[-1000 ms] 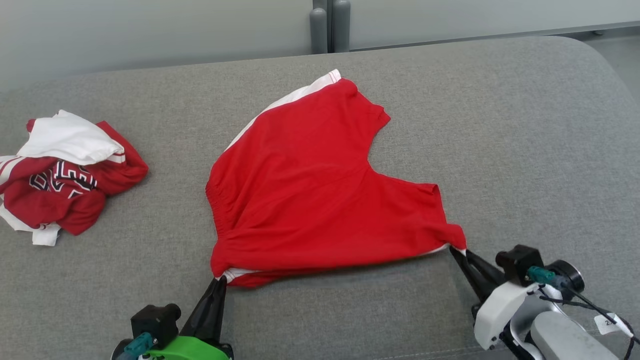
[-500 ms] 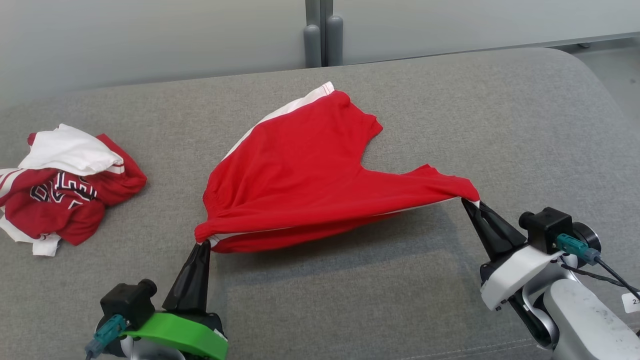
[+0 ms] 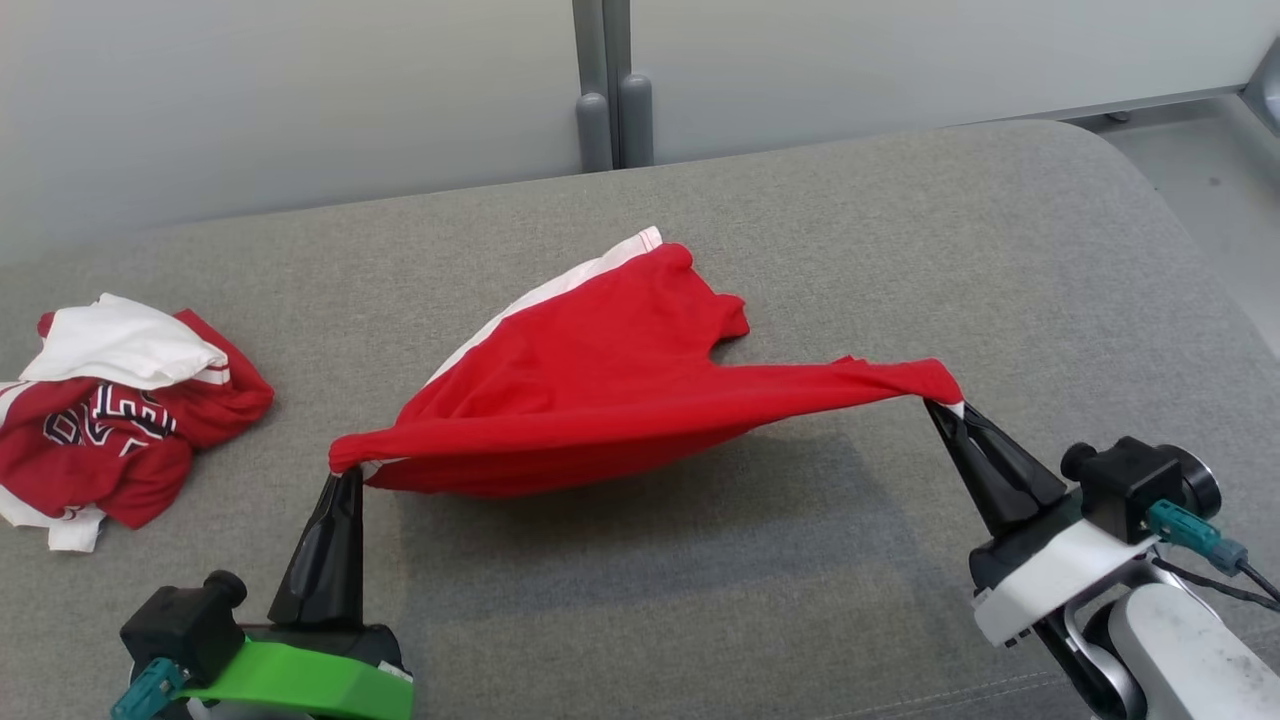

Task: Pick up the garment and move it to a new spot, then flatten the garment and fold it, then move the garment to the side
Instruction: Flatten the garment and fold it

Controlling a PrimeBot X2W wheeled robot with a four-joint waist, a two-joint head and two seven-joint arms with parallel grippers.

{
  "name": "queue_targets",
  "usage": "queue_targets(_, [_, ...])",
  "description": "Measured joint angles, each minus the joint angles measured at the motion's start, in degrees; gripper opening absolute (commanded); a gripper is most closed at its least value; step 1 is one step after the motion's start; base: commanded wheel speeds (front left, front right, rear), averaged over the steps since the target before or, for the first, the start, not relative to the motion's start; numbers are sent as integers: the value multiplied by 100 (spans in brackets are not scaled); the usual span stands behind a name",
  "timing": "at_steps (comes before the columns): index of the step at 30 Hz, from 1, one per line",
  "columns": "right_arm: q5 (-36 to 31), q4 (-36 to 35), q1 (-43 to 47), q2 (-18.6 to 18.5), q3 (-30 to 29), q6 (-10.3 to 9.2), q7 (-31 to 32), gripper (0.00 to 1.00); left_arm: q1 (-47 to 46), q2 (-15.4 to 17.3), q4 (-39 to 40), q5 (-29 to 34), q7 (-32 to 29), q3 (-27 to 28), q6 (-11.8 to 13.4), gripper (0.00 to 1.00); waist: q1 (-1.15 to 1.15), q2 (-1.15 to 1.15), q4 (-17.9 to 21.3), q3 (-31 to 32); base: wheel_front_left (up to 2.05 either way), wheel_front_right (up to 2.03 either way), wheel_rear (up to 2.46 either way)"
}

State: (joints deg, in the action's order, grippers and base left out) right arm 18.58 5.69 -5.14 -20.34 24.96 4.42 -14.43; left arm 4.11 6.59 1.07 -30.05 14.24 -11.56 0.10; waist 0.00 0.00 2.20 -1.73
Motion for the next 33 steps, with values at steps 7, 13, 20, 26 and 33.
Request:
queue_targets(7, [-10,-338,326,-240,102,-22,87,0,249,57,134,2,-10,-154,15,0,0,0,60,34,0,0,0])
queue_targets(13, [171,-129,449,-356,140,60,365,0,426,78,16,12,-275,-525,-13,0,0,0,-30,-43,0,0,0])
queue_targets(20, [478,245,17,-372,25,144,740,0,194,21,-165,4,-499,-742,-159,0,0,0,-337,-242,0,0,0])
queue_targets(26, [643,503,-1016,-422,114,213,1414,0,-509,-32,-392,-71,-789,-757,-215,0,0,0,-549,-528,0,0,0])
queue_targets(33, [845,877,-2312,-498,249,265,2314,0,-1445,-133,-847,-149,-1328,-699,-157,0,0,0,-773,-945,0,0,0])
